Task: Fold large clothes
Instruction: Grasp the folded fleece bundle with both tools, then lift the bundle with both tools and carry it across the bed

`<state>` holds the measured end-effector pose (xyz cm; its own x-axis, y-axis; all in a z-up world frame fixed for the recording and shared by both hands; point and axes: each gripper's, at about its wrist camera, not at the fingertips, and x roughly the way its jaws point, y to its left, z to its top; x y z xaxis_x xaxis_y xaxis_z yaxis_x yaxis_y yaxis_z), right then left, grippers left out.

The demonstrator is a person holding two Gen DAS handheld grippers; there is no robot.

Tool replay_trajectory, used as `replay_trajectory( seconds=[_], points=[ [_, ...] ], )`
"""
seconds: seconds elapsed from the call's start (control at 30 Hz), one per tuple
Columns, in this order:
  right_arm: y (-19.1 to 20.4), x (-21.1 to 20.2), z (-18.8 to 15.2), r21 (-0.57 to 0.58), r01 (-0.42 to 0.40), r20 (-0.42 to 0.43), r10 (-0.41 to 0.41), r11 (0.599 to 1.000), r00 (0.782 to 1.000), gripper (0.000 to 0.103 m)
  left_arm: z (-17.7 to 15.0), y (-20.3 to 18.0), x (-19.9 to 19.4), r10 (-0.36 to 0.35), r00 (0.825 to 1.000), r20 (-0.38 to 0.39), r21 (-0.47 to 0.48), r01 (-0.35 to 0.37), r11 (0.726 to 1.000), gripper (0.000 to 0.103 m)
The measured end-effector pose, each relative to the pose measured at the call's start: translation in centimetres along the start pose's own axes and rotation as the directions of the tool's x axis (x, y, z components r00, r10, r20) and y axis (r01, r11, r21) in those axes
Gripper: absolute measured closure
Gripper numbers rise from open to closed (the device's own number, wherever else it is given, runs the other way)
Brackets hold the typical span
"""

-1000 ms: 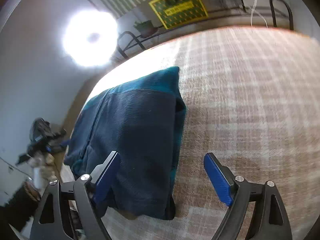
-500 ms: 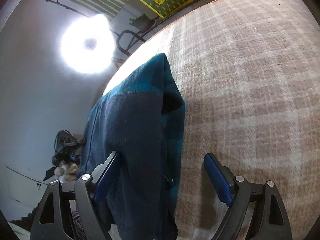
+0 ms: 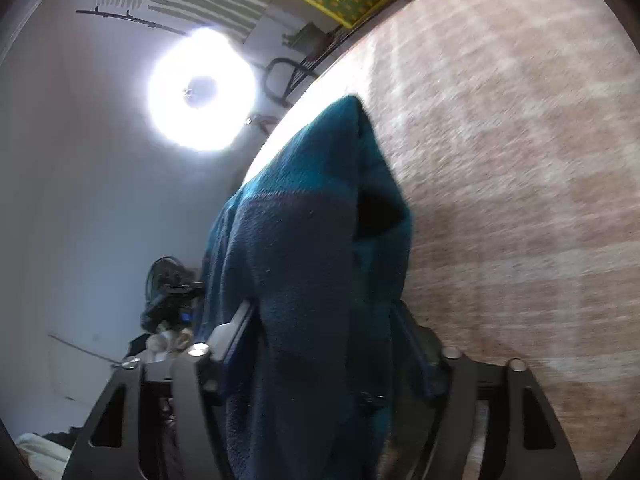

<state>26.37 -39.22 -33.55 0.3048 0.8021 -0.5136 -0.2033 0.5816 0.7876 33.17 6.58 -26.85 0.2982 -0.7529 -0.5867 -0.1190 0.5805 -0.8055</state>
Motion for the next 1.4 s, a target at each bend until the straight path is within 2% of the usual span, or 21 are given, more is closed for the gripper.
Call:
replay_trajectory(
  seconds=[0.17, 0.27, 0.57, 0.73, 0.97, 1.17, 1.4],
  points=[
    [1.3, 0.2, -0.2, -0.012, 0.028, 0.002, -0.028, 1.0, 1.0, 0.063, -0.6, -1.6, -0.2, 0.055, 0.998, 0.031, 0.069, -0.057, 0.996, 0.064],
    [2.9, -0.1, -0.2, -0.054, 0.066, 0.013, -0.065, 0.996, 0.998, 0.071, -1.1, -2.8, -0.6, 0.088, 0.995, 0.057, 0.111, -0.093, 0.989, 0.068],
    [7.9, -0.5, -0.3, -0.171, 0.156, 0.05, -0.149, 0.973, 0.988, 0.076, -2.9, -7.1, -2.1, 0.111, 0.986, 0.125, 0.216, -0.136, 0.967, 0.071],
    [9.5, -1.9, -0.2, -0.194, 0.193, 0.076, -0.181, 0.962, 0.98, 0.077, -3.2, -9.4, -0.9, 0.095, 0.988, 0.119, 0.24, -0.121, 0.963, 0.071],
    [8.9, -7.6, 1.3, -0.187, 0.254, 0.171, -0.224, 0.949, 0.96, 0.077, -3.2, -14.3, 4.2, 0.041, 0.996, 0.074, 0.307, -0.062, 0.95, 0.072],
    [6.9, -14.1, 4.1, -0.178, 0.35, 0.256, -0.3, 0.92, 0.919, 0.077, -1.7, -21.2, 10.9, -0.003, 0.999, 0.04, 0.402, -0.013, 0.915, 0.072],
    [3.8, -20.5, 8.6, -0.131, 0.447, 0.348, -0.381, 0.885, 0.856, 0.077, 1.3, -28.1, 19.5, -0.063, 0.998, 0.004, 0.456, 0.054, 0.888, 0.072]
  ],
)
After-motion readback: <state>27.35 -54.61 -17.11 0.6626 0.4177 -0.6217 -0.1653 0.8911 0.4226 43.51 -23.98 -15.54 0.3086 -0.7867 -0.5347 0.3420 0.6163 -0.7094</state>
